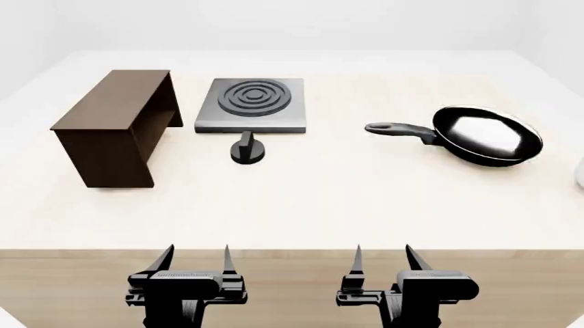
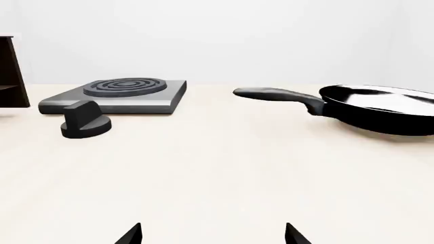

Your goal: Put the frying pan on top of the cabinet.

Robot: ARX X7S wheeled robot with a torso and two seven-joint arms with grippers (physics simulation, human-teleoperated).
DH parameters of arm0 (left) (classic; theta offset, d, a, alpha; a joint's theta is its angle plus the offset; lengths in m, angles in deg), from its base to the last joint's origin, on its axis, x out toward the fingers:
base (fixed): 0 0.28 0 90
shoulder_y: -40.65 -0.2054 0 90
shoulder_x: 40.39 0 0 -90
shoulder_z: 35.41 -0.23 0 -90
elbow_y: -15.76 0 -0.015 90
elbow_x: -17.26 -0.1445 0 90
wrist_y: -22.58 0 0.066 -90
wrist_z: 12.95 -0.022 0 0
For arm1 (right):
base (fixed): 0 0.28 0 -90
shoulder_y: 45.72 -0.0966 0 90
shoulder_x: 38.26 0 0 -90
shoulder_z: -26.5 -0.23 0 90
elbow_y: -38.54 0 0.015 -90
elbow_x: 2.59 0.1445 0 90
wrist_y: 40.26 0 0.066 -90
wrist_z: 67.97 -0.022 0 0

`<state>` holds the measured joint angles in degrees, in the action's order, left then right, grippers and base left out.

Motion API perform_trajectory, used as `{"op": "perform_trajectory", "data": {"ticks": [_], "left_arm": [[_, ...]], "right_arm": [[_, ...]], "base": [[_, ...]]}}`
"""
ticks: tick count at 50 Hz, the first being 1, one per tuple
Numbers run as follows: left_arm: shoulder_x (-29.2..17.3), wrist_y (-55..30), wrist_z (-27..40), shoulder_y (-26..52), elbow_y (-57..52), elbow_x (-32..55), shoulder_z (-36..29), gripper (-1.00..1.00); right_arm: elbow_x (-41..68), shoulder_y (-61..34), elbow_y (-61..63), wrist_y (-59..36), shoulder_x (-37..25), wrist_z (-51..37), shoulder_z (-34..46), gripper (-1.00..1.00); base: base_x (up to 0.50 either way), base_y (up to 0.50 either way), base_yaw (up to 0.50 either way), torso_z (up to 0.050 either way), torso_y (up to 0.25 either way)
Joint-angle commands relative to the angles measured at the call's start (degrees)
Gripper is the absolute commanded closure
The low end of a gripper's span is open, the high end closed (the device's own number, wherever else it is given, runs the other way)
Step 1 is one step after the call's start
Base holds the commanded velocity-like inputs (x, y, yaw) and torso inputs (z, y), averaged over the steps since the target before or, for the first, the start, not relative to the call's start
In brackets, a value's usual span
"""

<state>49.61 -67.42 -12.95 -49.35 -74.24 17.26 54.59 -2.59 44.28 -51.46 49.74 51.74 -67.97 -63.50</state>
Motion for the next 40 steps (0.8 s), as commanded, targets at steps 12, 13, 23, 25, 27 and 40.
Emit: {"op": "perform_trajectory", "data": {"ticks": [12,13,23,25,27,40], "left_arm": [[-2.8,-0.6,2.3,-0.1,-1.0,3.3,-3.2,-1.0],[-2.9,-0.6,2.5,0.0,-0.9,3.4,-3.3,-1.0],[-3.9,-0.5,3.5,0.1,-0.9,4.5,-4.1,-1.0],[-4.0,-0.4,3.7,0.0,-0.9,4.6,-4.3,-1.0],[-4.2,-0.7,3.8,0.0,-1.4,4.9,-4.5,-1.0],[-5.0,-0.5,4.6,0.1,-1.0,5.9,-5.4,-1.0]], "right_arm": [[3.0,-0.4,1.7,-0.8,-2.8,-2.5,3.5,-1.0],[2.7,-0.6,1.1,-0.7,-2.9,-3.0,3.6,-1.0],[6.7,-0.5,2.7,-2.1,-3.7,-2.5,4.1,-1.0],[5.6,-0.5,2.1,-1.3,-3.9,-3.1,4.8,-1.0],[6.5,-0.5,2.6,-1.9,-4.1,-3.1,4.6,-1.0],[7.1,-0.3,2.4,-0.5,-4.9,-4.6,5.1,-1.0]], "base": [[0.0,0.0,0.0,0.0,0.0],[0.0,0.0,0.0,0.0,0.0],[0.0,-0.35,0.0,0.0,0.0],[0.0,-0.5,0.0,0.0,0.0],[0.0,-0.5,0.0,0.0,0.0],[0.0,-0.5,0.0,0.0,0.0]]}}
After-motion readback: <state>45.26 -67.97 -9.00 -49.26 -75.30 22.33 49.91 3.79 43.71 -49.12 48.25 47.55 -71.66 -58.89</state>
